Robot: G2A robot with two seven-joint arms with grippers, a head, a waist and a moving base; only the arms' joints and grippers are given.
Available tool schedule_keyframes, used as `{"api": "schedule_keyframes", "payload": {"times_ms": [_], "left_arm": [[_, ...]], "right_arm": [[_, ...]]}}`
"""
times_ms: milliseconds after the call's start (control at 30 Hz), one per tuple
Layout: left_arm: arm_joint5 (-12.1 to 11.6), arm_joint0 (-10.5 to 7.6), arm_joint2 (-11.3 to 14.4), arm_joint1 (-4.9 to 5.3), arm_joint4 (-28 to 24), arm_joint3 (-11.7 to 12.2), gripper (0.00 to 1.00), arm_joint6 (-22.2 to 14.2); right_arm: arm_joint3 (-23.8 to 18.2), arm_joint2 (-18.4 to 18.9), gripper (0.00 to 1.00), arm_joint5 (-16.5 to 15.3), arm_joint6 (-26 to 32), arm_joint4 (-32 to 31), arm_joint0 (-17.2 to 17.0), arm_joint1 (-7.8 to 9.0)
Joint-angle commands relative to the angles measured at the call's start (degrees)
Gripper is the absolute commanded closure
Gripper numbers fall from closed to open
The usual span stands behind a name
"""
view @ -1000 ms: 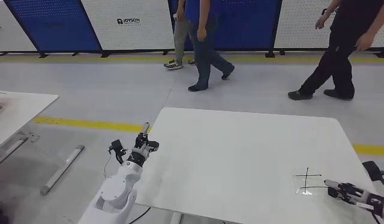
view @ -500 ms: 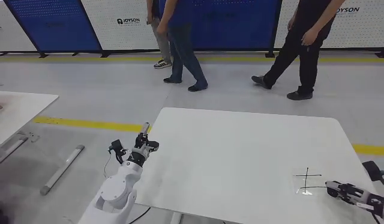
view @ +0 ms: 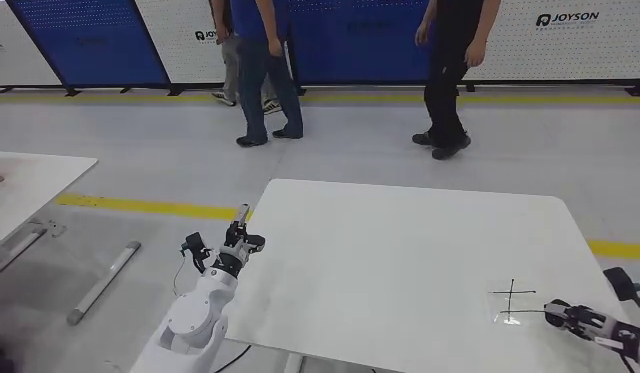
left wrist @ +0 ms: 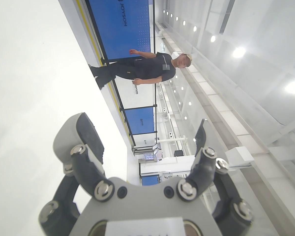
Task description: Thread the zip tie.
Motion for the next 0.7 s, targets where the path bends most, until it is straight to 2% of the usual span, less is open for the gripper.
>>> {"api": "schedule_keyframes", "payload": {"times_ms": [0,267,400,533,667], "left_arm": [[0.00,0.00,0.00,0.00,0.00,0.00,0.00,0.00],[0.00,0.00,0.00,0.00,0.00,0.00,0.00,0.00],[0.00,0.00,0.00,0.00,0.00,0.00,0.00,0.00],[0.00,0.00,0.00,0.00,0.00,0.00,0.00,0.00],[0.00,0.00,0.00,0.00,0.00,0.00,0.00,0.00]], "right_arm": [[-0.13,0.21,1.00,-0.25,0.13,0.53,-0.18,0.09],[-0.18,2.29,1.00,-3.75,2.75,6.85,-1.48,0.49],[0.51,4.33,1.00,-7.89,4.51,14.76,-2.67,0.51],[0.94,6.09,1.00,-10.36,7.04,20.89,-3.79,0.62],[1.03,6.18,1.00,-10.31,7.48,21.21,-3.82,0.65]]}}
